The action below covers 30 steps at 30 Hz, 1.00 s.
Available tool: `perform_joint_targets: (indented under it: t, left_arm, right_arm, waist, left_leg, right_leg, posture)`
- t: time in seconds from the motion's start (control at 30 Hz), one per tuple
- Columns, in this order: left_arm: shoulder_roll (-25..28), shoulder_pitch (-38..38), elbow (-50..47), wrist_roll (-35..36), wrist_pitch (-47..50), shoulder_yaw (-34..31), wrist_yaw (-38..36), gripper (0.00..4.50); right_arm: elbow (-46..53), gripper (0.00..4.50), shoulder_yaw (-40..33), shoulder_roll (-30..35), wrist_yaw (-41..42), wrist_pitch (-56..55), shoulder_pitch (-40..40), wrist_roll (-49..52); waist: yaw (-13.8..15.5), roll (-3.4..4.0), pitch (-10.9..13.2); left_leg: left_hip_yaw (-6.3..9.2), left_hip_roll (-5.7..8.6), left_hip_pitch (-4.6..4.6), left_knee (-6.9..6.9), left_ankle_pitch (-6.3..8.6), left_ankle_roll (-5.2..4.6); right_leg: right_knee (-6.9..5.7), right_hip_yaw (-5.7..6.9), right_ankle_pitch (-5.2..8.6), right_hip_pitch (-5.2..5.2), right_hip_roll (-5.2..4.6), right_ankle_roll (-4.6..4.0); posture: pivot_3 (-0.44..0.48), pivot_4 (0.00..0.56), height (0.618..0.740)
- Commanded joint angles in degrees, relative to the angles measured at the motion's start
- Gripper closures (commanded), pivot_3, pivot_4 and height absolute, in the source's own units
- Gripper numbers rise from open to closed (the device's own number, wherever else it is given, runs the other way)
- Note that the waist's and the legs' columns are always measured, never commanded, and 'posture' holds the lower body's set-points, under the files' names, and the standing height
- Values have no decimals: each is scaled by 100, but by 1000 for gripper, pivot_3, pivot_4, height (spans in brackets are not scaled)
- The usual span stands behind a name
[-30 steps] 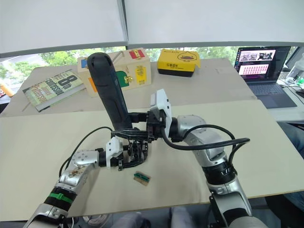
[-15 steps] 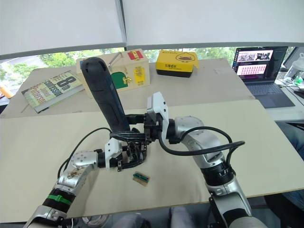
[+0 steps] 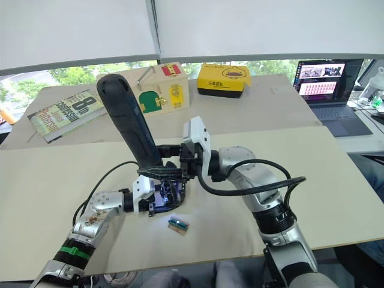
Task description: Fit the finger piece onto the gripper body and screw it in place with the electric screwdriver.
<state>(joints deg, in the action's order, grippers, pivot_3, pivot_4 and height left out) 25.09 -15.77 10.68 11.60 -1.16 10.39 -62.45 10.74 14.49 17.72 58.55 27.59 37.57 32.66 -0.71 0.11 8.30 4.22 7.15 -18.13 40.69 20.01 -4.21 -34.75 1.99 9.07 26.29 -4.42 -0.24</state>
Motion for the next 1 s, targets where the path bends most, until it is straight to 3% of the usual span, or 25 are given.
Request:
perform_joint_targets:
  t: [0.03, 0.47, 0.87, 1.0]
  left_arm:
    - [24, 107, 14, -24, 80, 98, -47, 2164]
    - [-4, 31, 219, -139, 68, 108, 66, 2164]
    - [-55, -146, 485, -163, 128, 136, 133, 2164]
    - [-37, -189, 554, -117, 273, 113, 110, 273]
  right_arm:
    - [-80, 2598, 18, -7, 74, 11, -45, -38]
    - [256, 2598, -668, -100, 399, -54, 484, 657]
    - [307, 2598, -857, -71, 497, 10, 621, 869]
    - [387, 2598, -942, -109, 445, 11, 680, 1020]
  waist:
    - [1, 0, 0]
    - [2, 0, 2]
    - [66, 0, 3]
    - [77, 0, 3]
  left_leg:
    - [0, 0, 0, 0, 0, 0]
    - [0, 1, -12, 1, 0, 0]
    - [0, 3, -12, 5, 0, -1]
    - [0, 3, -12, 5, 0, -1]
  right_leg:
    - [0, -1, 0, 0, 0, 0]
    - [3, -2, 0, 9, 0, 0]
    - [1, -25, 0, 6, -1, 0]
    - [0, -30, 0, 7, 0, 0]
  posture:
    - [0, 150, 740]
    - [0, 150, 740]
    - [0, 150, 740]
    - [0, 150, 740]
